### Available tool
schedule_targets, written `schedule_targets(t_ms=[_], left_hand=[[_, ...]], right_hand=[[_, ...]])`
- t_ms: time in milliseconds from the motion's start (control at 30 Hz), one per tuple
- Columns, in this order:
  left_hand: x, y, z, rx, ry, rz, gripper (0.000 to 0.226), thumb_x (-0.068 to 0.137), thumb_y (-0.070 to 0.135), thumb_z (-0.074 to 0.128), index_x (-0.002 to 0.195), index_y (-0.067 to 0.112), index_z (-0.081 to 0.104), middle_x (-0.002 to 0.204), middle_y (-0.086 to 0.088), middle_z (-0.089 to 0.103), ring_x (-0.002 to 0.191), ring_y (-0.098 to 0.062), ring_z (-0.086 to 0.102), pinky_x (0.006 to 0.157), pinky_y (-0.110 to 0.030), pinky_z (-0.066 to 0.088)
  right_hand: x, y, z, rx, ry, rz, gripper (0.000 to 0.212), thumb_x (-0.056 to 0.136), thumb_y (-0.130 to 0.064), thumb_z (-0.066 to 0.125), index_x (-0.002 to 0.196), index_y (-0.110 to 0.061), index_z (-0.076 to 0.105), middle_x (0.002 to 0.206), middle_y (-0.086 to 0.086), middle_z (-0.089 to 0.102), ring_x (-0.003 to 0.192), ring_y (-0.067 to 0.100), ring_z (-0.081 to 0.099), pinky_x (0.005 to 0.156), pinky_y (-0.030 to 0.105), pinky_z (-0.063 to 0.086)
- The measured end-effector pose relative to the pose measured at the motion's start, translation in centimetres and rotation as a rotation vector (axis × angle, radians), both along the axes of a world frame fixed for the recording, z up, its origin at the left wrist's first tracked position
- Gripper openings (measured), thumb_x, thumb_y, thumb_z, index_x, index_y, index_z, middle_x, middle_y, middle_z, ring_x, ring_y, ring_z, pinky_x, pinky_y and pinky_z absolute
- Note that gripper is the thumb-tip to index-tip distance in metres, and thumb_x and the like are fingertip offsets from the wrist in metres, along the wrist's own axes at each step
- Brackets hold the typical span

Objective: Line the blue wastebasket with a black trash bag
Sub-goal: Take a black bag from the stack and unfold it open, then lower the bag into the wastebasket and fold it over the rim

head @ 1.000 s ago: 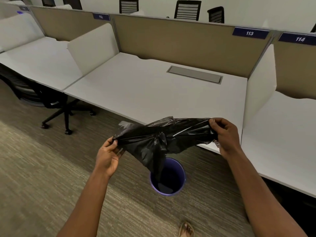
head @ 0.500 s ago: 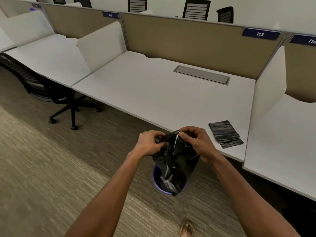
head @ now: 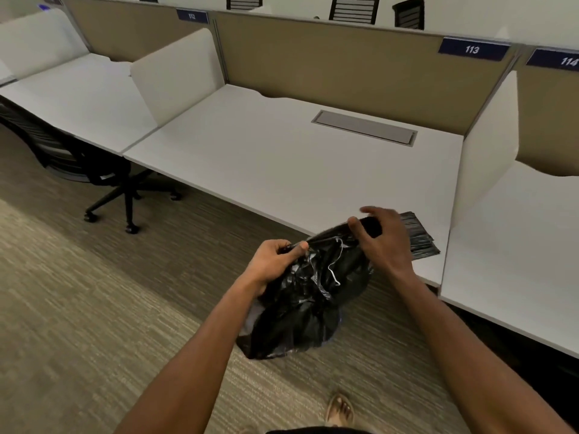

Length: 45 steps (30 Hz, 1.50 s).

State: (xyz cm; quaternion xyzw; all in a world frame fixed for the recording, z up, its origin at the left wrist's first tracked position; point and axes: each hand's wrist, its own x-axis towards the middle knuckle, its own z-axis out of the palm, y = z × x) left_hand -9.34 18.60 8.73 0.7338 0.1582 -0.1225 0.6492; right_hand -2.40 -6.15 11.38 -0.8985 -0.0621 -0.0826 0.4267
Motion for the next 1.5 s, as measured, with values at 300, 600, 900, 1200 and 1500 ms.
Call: schedule_targets(t_ms=[300, 600, 900, 1200, 1500], left_hand=[[-1.5, -3.7, -2.5, -0.458, 0.115, 0.124, 0.069, 0.088, 0.057, 0.069, 0.120, -0.003, 0.074, 0.122, -0.026, 0.075, 0.113, -0.036, 0.074, 0.100, -0.047, 0.060], [-3.1, 0.7, -7.2, -0.666, 0.281, 0.762, 0.039, 0.111, 0.036, 0.045, 0.128, 0.006, 0.065, 0.103, -0.010, 0.075, 0.093, -0.025, 0.072, 0.074, -0.039, 0.056], [0.5, -0.1, -5.1, -0.506, 0.346, 0.765, 0.016, 0.105, 0.020, 0.059, 0.112, 0.009, 0.069, 0.096, -0.011, 0.077, 0.086, -0.024, 0.072, 0.056, -0.035, 0.059], [4.5, -1.6, 11.7, 0.521, -1.006, 0.888, 0.016, 0.107, 0.043, 0.054, 0.096, 0.032, 0.056, 0.087, 0.023, 0.061, 0.078, 0.005, 0.063, 0.068, -0.007, 0.048], [-6.3, -3.5, -12.0, 0.748, 0.370, -0.064, 0.033, 0.101, 0.035, 0.063, 0.122, 0.011, 0.070, 0.121, -0.015, 0.073, 0.114, -0.033, 0.069, 0.095, -0.037, 0.055]], right_hand=[[-8.0, 6.4, -3.7, 0.494, 0.722, 0.158, 0.036, 0.087, -0.052, 0.077, 0.107, -0.021, 0.077, 0.098, 0.000, 0.082, 0.096, 0.022, 0.079, 0.079, 0.039, 0.066], [-5.0, 1.0, -7.8, 0.994, 0.967, -0.280, 0.012, 0.100, -0.009, 0.064, 0.111, -0.009, 0.069, 0.098, 0.012, 0.075, 0.086, 0.024, 0.071, 0.073, 0.037, 0.058], [0.3, 4.2, -7.3, 0.649, 0.880, -0.216, 0.009, 0.092, -0.014, 0.068, 0.087, -0.010, 0.074, 0.091, 0.017, 0.077, 0.086, 0.030, 0.071, 0.070, 0.036, 0.056], [4.8, 7.1, 9.6, 0.497, -0.726, -0.084, 0.013, 0.105, -0.026, 0.055, 0.106, -0.033, 0.065, 0.085, -0.029, 0.061, 0.077, -0.010, 0.060, 0.069, 0.003, 0.039], [-7.9, 0.1, -15.7, -0.421, 0.745, 0.382, 0.021, 0.101, -0.025, 0.060, 0.091, -0.015, 0.076, 0.100, 0.011, 0.079, 0.096, 0.026, 0.075, 0.074, 0.033, 0.050]])
